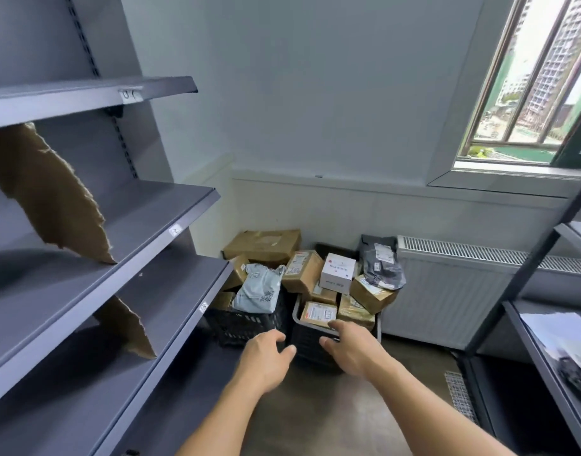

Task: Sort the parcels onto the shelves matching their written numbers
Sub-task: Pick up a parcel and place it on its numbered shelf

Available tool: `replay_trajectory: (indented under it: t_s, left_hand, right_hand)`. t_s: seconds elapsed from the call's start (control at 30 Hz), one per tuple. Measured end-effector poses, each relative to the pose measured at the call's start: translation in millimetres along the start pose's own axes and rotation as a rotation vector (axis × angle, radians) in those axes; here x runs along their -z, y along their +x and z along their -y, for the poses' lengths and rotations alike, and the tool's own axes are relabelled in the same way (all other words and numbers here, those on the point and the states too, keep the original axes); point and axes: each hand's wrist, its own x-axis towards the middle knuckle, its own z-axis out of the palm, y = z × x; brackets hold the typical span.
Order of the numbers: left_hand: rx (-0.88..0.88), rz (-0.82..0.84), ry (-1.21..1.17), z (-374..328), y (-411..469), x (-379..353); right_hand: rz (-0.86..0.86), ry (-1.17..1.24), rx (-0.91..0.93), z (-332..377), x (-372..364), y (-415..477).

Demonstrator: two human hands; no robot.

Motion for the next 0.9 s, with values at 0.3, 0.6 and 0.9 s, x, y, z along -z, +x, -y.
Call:
replay_trajectory:
  t_s: [0.3, 0.6, 0.9]
  left_hand:
    - [0.017, 0.032, -0.044, -6, 90, 12]
    - [0.103, 0.022, -0.100, -31, 192, 13]
    - [0.214, -0.010, -0.145, -77, 298, 20]
  right_hand:
    - [0.055, -0.027, -0.049, 0, 16, 82]
    - [0.092, -0.056, -0.010, -6, 44, 194]
    - [0.163, -0.037, 0.040, -16, 99, 326]
